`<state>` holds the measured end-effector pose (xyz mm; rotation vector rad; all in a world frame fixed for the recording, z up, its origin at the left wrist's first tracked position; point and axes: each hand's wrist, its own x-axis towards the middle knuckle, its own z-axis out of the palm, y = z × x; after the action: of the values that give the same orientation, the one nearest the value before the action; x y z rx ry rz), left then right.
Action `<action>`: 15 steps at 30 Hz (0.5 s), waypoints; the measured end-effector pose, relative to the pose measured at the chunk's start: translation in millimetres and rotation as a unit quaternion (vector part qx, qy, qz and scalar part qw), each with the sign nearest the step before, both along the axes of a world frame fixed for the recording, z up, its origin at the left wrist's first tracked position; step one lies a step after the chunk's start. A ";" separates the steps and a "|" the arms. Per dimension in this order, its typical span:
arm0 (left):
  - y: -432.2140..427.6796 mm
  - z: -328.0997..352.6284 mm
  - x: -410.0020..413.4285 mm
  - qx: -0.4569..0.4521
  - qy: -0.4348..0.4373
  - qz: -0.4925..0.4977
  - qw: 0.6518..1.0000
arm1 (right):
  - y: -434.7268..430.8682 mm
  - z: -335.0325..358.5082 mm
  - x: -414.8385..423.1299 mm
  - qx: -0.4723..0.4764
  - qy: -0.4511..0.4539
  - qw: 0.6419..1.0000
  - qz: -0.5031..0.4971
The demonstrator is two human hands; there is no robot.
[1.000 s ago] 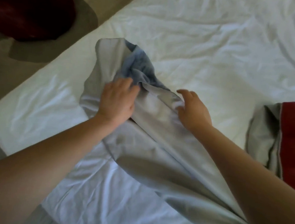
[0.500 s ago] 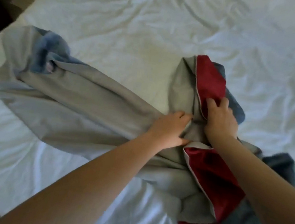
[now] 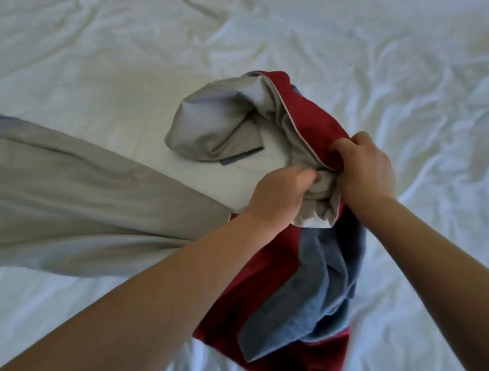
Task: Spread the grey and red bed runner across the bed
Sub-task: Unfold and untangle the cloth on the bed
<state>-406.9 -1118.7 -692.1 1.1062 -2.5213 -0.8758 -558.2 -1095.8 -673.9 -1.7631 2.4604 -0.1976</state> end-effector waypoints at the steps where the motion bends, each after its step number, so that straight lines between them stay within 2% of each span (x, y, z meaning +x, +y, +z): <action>1: 9.7 -0.1 -18.2 -0.009 -0.001 -0.010 1.000 | 10.4 0.6 -17.4 0.001 0.003 1.000 -0.014; 9: 96.7 1.4 -134.6 -0.064 -0.060 -0.128 0.988 | 117.8 -7.0 -124.1 0.034 0.017 0.993 -0.111; 12: 125.7 9.1 -159.5 -0.050 -0.098 -0.188 0.976 | 157.1 -11.2 -145.8 0.062 0.010 0.985 -0.161; 15: 143.4 12.2 -163.3 -0.079 -0.104 -0.188 0.973 | 178.3 -16.8 -151.9 0.113 0.003 0.978 -0.174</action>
<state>-570.2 -975.3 -679.9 0.7134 -2.9770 -0.6520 -710.1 -917.5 -690.7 -1.2391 2.6556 0.0600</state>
